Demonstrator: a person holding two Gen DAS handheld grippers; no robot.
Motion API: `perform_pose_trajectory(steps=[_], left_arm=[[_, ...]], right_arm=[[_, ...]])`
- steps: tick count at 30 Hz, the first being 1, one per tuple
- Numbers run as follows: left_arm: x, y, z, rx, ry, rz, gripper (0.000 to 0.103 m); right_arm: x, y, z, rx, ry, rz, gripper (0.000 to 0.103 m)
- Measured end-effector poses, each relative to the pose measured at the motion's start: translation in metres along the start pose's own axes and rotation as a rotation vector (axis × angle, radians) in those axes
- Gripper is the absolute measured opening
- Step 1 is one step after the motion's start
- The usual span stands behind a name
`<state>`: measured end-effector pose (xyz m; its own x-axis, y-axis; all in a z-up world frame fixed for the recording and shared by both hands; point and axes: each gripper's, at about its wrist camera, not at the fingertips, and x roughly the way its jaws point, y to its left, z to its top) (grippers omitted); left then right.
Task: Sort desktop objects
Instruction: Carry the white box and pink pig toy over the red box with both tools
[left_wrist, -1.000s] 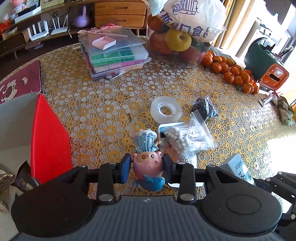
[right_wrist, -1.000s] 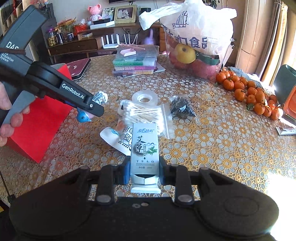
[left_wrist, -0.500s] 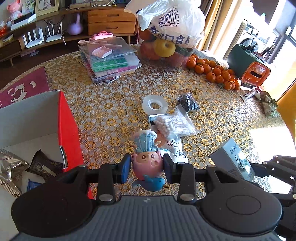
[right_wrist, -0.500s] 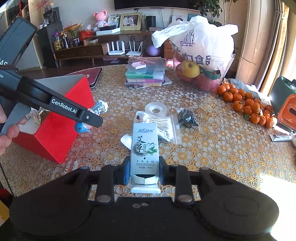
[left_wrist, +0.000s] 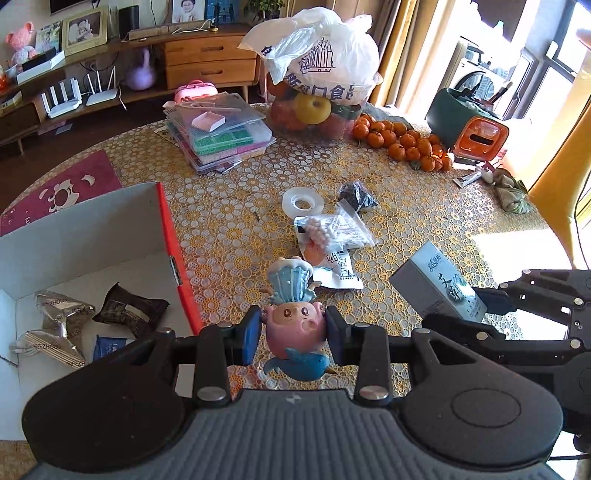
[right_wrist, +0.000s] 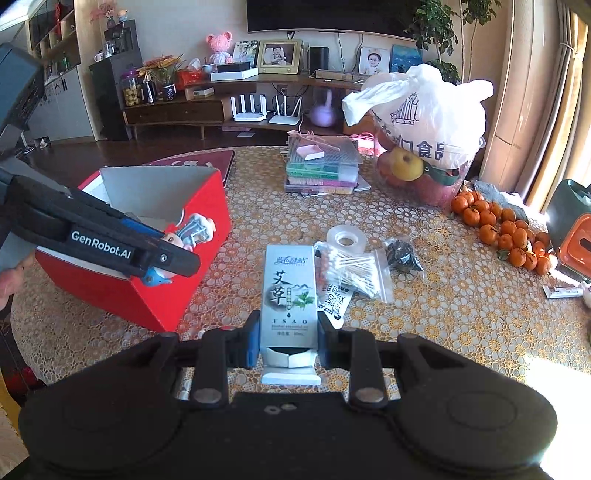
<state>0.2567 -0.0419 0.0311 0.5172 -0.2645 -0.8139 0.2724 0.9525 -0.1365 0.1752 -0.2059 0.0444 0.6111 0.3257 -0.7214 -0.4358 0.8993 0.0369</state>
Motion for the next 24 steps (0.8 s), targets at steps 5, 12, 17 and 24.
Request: perform_pose_trajectory(steps=[5,12,17,24], left_arm=[[-0.021,0.009,-0.012,0.014,-0.012,0.007,0.036],[-0.045,0.027,-0.025,0.014,-0.027,0.009,0.036],[-0.06,0.046,-0.031,0.002,-0.036,0.016,0.036],[-0.07,0.074,-0.038,-0.026,-0.042,0.036,0.036]], right_arm=[[-0.006,0.021,0.005,-0.019,-0.009,0.016,0.029],[-0.009,0.051,0.014,-0.05,-0.018,0.042,0.029],[-0.006,0.068,0.021,-0.072,-0.016,0.057,0.029],[0.001,0.09,0.03,-0.091,-0.02,0.078,0.029]])
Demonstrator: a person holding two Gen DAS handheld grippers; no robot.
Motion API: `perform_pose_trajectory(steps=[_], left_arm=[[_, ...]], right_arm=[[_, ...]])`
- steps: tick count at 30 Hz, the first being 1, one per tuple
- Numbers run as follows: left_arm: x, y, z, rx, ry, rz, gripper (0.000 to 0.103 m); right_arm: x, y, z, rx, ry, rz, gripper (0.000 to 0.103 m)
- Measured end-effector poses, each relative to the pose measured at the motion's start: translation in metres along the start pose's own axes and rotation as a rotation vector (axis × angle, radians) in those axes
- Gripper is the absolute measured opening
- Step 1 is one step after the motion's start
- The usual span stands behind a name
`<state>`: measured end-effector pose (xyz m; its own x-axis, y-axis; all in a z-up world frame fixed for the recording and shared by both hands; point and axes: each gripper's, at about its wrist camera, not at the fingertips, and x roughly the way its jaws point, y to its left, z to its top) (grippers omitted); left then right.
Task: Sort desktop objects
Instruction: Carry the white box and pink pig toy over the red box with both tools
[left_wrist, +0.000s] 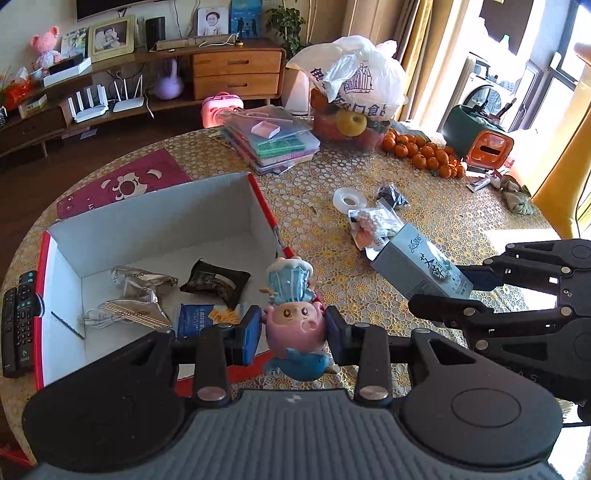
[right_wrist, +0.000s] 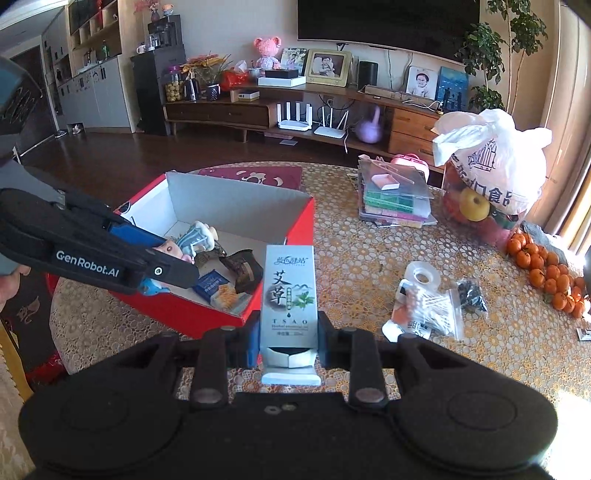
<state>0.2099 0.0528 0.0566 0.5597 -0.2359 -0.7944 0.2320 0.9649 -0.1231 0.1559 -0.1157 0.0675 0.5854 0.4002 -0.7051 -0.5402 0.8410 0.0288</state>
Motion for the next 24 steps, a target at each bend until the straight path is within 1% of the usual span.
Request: perform_pose_trajectory(steps=[14,24], left_arm=[[-0.003,0.057,-0.005,-0.061,-0.01,0.064,0.036],[0.011,0.092,-0.007,-0.093,0.022,0.115,0.036]], right_arm=[[0.028,0.029,0.029,-0.044,0.001,0.02,0.029],[0.061,0.045,0.042,-0.054,0.022,0.047,0.029]])
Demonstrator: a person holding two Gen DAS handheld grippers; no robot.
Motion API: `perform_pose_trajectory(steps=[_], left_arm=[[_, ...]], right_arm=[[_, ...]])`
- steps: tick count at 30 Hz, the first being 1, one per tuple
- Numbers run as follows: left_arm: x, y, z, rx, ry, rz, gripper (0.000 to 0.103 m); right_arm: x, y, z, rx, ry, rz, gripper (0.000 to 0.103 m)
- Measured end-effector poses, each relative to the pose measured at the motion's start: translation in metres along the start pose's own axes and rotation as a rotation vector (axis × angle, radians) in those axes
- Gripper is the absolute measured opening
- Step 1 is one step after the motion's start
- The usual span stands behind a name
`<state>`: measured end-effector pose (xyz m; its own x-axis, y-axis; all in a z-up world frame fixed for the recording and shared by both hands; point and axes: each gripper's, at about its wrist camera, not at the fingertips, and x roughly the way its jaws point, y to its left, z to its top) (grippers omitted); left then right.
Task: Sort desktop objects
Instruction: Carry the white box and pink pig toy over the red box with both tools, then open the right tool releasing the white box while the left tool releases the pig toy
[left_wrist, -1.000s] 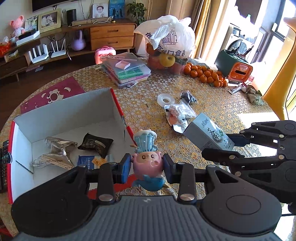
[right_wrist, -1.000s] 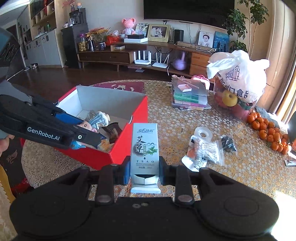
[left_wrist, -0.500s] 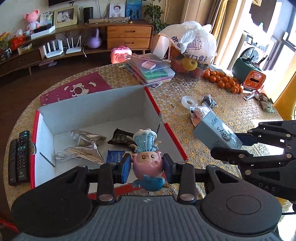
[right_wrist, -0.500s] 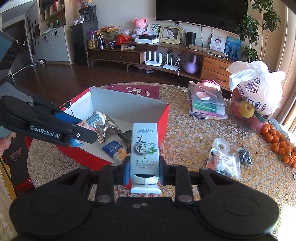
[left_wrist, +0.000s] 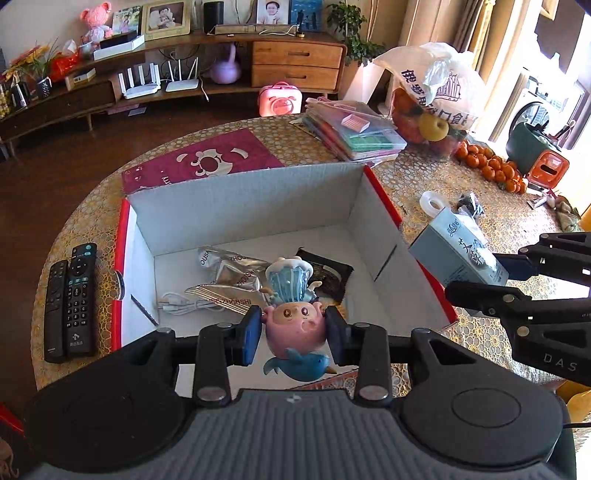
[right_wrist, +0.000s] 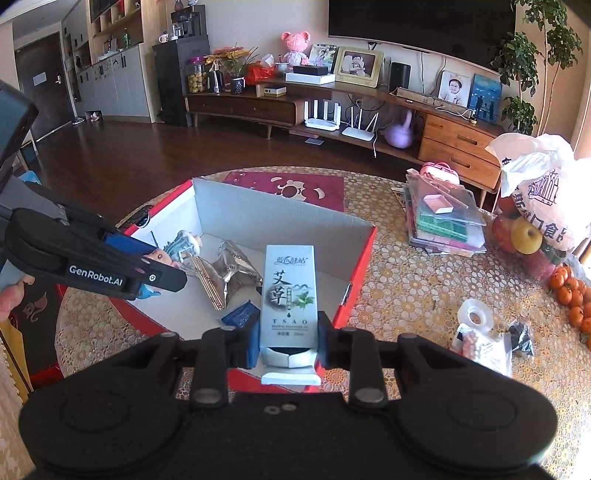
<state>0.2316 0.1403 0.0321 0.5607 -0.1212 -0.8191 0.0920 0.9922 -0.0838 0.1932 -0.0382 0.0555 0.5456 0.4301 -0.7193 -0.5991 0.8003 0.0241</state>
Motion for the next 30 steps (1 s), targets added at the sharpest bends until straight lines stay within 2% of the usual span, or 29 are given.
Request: perform_pose_trajectory(steps=[14,30], left_arm=[[0.042,0.042,0.0,-0.05,0.069,0.073,0.036],[0.087,0.056,-0.001,-0.024,0.169,0.115,0.036]], right_arm=[[0.044,0.002,0.014,0.009,0.044,0.007,0.029],[0.097,0.008,0.031,-0.007,0.092,-0.002,0.029]])
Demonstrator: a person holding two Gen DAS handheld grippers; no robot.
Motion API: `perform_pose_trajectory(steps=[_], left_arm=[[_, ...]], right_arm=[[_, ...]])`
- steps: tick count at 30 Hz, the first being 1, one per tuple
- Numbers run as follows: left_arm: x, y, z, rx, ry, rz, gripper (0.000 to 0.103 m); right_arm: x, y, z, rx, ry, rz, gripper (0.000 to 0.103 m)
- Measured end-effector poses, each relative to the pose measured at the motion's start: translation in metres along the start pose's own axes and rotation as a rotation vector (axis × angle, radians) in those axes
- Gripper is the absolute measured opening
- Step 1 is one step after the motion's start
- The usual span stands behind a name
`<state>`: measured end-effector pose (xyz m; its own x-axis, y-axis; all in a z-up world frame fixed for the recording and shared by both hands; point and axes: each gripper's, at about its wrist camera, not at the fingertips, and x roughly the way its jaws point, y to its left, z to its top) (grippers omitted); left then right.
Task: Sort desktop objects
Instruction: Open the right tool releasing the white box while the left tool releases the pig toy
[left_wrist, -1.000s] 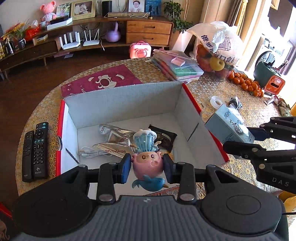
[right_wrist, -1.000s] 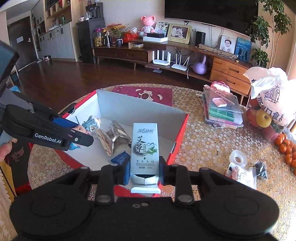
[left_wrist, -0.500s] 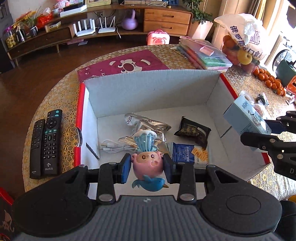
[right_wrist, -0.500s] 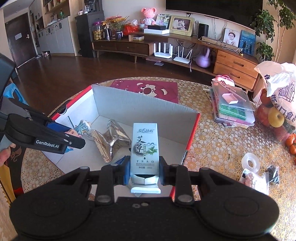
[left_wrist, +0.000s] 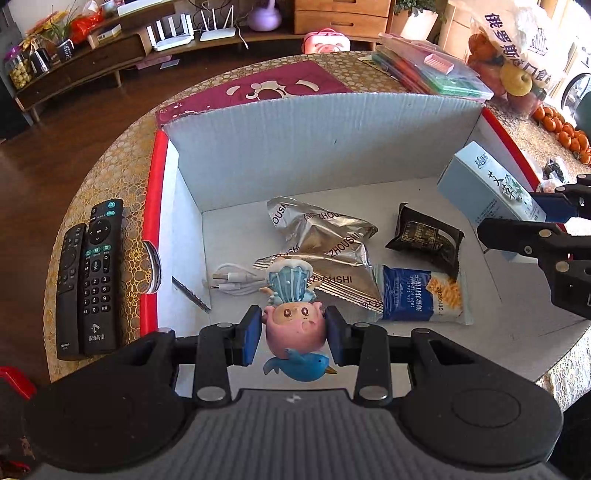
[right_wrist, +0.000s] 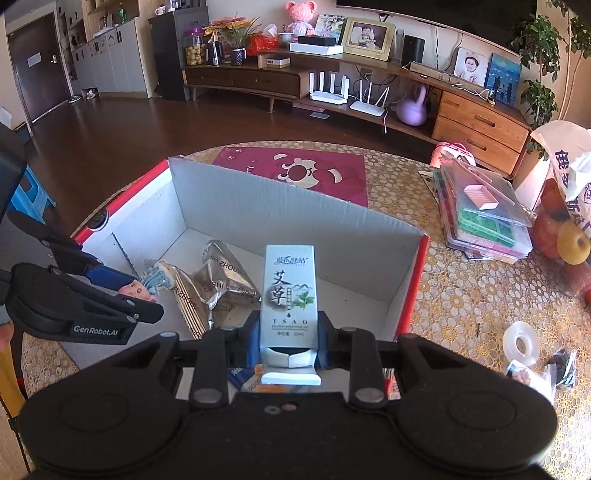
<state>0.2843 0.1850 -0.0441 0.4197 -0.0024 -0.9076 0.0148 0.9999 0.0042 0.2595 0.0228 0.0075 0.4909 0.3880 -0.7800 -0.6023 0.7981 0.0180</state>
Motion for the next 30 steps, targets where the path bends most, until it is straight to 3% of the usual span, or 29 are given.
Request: perform_pose_trajectory(steps=[30], left_arm=[[0.034,-0.007,0.011,0.053,0.055,0.017,0.035]], right_arm=[[0.054,0.002,0.002,-0.02,0.138,-0.024,0.029]])
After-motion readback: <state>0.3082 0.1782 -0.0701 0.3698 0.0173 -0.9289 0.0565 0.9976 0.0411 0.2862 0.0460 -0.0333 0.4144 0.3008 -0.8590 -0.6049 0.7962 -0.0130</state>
